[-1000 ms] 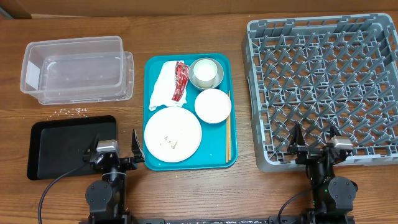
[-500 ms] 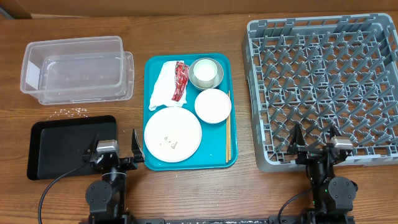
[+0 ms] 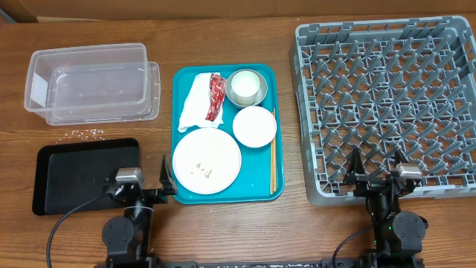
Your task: Sort waste into correct bins and load items into the dishwasher
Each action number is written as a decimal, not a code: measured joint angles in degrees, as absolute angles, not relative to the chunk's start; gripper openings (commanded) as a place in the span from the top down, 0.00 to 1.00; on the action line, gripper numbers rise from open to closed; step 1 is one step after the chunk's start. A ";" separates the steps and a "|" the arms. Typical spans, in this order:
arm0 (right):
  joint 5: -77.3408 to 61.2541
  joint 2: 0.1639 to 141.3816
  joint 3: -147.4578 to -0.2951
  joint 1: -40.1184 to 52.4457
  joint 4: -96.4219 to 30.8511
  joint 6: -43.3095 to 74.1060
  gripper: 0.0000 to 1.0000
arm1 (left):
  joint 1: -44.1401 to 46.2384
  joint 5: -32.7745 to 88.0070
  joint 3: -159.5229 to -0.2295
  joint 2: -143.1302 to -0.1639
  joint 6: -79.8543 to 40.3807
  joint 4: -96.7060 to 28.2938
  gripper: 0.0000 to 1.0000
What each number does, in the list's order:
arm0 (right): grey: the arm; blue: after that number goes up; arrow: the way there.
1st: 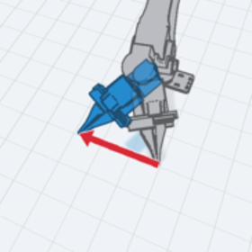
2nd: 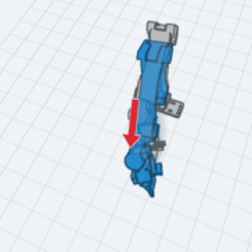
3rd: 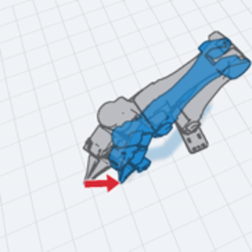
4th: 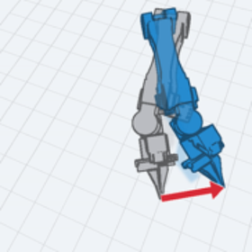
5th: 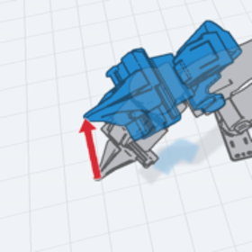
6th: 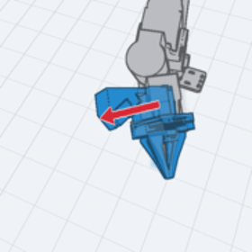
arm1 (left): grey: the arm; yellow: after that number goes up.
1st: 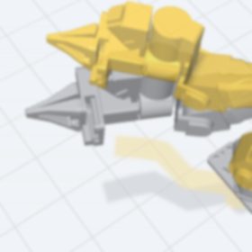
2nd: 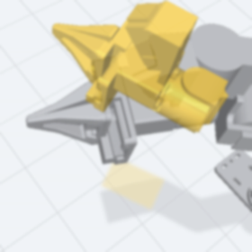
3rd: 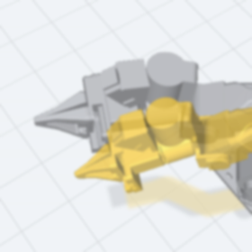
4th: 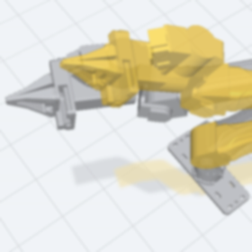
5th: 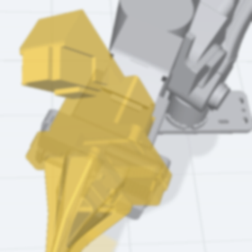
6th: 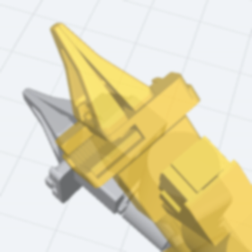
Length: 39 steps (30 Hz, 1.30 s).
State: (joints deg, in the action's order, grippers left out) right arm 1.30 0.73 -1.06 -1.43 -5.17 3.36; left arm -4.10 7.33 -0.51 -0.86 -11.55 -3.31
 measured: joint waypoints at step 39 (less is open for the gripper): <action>1.26 0.73 -1.06 -1.43 -5.17 3.36 0.00 | -4.05 32.84 -94.08 -74.59 -9.98 -63.96 0.00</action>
